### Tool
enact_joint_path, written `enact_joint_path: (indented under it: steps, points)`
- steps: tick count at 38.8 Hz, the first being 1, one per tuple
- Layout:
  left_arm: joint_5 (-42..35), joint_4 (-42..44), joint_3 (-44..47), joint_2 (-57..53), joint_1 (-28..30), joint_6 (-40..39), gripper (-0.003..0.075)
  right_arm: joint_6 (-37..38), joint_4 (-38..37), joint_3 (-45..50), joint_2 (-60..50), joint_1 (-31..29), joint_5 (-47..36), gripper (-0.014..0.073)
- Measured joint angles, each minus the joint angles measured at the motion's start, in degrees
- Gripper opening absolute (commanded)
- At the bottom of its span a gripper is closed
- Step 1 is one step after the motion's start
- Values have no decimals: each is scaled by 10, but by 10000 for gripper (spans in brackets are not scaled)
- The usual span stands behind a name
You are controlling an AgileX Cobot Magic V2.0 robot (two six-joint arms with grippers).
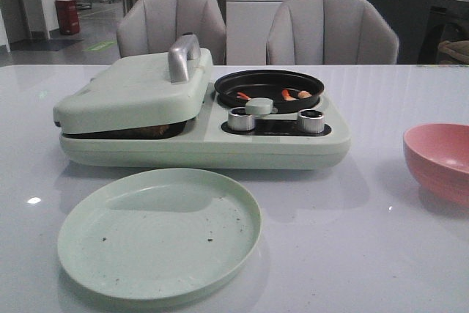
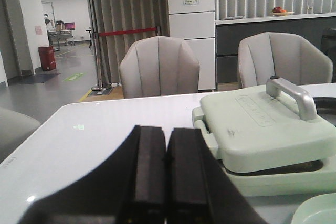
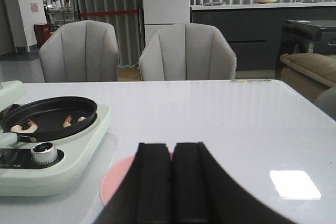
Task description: Make breakfast with bread and shrimp
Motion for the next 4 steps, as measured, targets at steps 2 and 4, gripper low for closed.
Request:
enact_joint_path:
  steps: [2,4]
  points:
    - [0,0,0,0,0,0,99,0,0,0,0,0,0,35]
    - [0,0,0,0,0,0,99,0,0,0,0,0,0,35]
